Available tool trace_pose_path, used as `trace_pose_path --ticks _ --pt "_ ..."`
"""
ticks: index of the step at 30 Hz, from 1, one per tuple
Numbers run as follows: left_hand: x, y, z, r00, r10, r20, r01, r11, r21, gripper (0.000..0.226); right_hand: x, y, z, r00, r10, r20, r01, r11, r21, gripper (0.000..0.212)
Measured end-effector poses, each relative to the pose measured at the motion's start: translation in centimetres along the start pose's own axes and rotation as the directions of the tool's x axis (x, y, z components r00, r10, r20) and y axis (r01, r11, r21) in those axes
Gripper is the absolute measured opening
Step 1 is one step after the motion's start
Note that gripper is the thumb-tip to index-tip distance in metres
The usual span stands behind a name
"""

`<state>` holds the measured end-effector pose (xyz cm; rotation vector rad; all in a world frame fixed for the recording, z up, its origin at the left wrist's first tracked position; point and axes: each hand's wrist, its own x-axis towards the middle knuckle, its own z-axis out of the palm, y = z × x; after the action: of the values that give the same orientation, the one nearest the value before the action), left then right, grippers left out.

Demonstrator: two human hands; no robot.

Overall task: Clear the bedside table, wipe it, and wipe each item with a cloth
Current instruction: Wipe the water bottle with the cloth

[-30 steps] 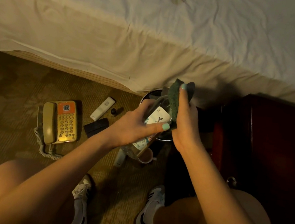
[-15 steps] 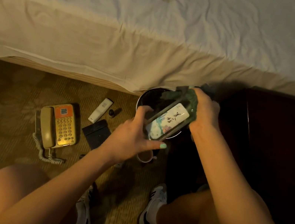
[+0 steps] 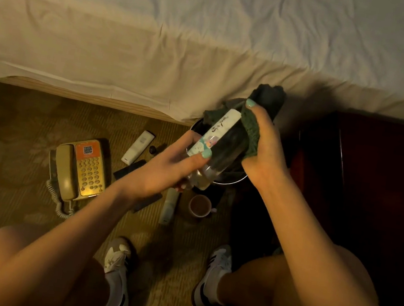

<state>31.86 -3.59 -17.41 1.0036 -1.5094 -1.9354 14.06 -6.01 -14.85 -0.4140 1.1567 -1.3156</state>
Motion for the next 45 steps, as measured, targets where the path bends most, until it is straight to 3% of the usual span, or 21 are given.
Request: trace_pose_path --ticks 4,7,8,10,12,13,15,18,22,25,29,31,34,38,42,45 --pt "0.5 0.6 -0.6 0.992 -0.096 0.084 0.115 0.961 -0.253 0.048 -1.2 0.9 0.8 0.995 0.072 0.065 -0.073 0.997 0.01 0.051" --pt "0.6 1.0 0.2 0.979 -0.191 0.064 0.202 0.936 -0.29 0.055 -1.0 1.2 1.0 0.999 0.042 -0.019 -0.043 0.999 -0.024 0.041" --pt "0.6 0.9 0.6 0.985 -0.174 0.002 0.17 0.96 -0.224 0.055 -0.7 1.3 1.0 0.997 0.017 -0.072 -0.021 0.999 -0.048 0.044" --pt "0.7 0.3 1.0 0.993 0.025 -0.115 -0.017 0.998 0.067 0.062 -0.1 1.6 0.8 0.983 -0.026 -0.179 0.016 0.998 -0.061 0.053" --pt "0.9 -0.5 1.4 0.968 0.224 -0.112 -0.184 0.94 0.289 0.072 0.1 1.8 0.6 0.973 -0.015 -0.229 0.007 0.999 -0.037 0.062" --pt "1.0 -0.5 1.6 0.959 0.257 -0.12 -0.21 0.928 0.309 0.069 0.1 1.7 0.6 0.978 0.003 -0.208 -0.008 1.0 -0.023 0.065" --pt "1.0 -0.1 2.0 0.962 0.235 -0.14 -0.207 0.96 0.19 0.055 0.2 1.3 0.4 0.99 0.04 -0.134 -0.043 0.999 -0.025 0.061" --pt "0.9 0.5 2.5 0.991 0.096 -0.092 -0.114 0.971 -0.211 0.045 0.4 -0.1 0.3 0.994 0.083 -0.066 -0.087 0.994 -0.063 0.037" --pt "0.7 0.6 2.5 0.999 0.043 -0.014 -0.044 0.878 -0.477 0.039 -0.5 0.0 0.5 0.984 0.15 0.1 -0.155 0.987 0.043 0.054" --pt "0.7 0.6 2.6 0.992 0.063 -0.111 -0.098 0.93 -0.354 0.043 -1.1 1.1 0.8 0.973 0.202 0.113 -0.197 0.979 -0.056 0.062" --pt "0.6 0.3 2.1 0.966 0.115 -0.23 -0.12 0.993 -0.009 0.037 -1.3 2.4 1.7 0.973 0.221 0.072 -0.222 0.975 -0.001 0.05" --pt "0.5 0.0 1.3 0.956 0.183 -0.229 -0.133 0.967 0.217 0.041 -1.4 2.8 1.7 0.969 0.235 0.071 -0.235 0.972 -0.007 0.041" --pt "0.6 -0.1 -0.7 0.964 0.205 -0.172 -0.094 0.862 0.499 0.063 -1.1 2.3 1.5 0.979 0.197 0.046 -0.192 0.977 -0.098 0.028" --pt "1.0 0.7 -3.4 0.935 0.215 -0.283 -0.084 0.908 0.411 0.051 -0.7 1.7 1.3 0.988 0.153 0.006 -0.144 0.944 -0.296 0.029" --pt "1.5 1.5 -4.2 0.892 0.11 -0.438 0.0 0.97 0.243 0.047 -1.1 3.1 1.4 0.979 0.189 0.071 -0.093 0.737 -0.67 0.062" --pt "1.7 1.5 -4.7 0.887 0.063 -0.457 0.059 0.967 0.248 0.031 -1.8 4.0 2.1 0.94 0.266 0.214 0.02 0.584 -0.812 0.067"
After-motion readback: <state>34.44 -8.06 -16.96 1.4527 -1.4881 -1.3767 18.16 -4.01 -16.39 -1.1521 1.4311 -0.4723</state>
